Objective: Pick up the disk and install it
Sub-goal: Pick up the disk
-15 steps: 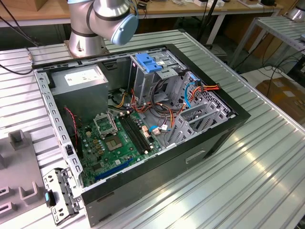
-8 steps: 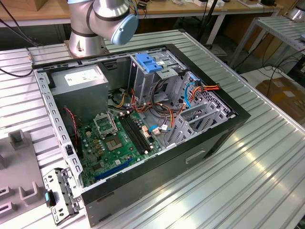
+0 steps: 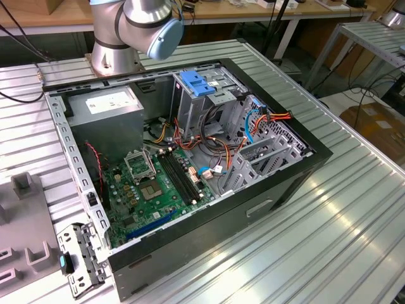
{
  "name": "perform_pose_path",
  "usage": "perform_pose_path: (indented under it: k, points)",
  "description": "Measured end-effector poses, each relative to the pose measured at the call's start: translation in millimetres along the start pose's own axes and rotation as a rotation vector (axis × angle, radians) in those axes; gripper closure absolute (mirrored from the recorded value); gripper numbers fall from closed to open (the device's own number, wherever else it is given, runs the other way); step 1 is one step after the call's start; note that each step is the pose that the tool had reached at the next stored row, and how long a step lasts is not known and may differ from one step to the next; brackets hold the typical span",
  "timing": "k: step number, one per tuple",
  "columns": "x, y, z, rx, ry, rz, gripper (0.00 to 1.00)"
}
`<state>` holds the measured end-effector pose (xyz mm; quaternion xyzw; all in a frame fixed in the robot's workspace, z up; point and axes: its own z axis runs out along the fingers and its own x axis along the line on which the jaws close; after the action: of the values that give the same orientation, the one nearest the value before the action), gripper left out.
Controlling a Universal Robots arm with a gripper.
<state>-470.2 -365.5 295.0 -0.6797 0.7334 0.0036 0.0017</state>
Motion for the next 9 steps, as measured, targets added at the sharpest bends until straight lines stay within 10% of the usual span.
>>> perform_pose_path:
  k: [9]
  points:
    - [1.1, 0.0, -0.4, -0.0001, 0.0000, 0.001, 0.55]
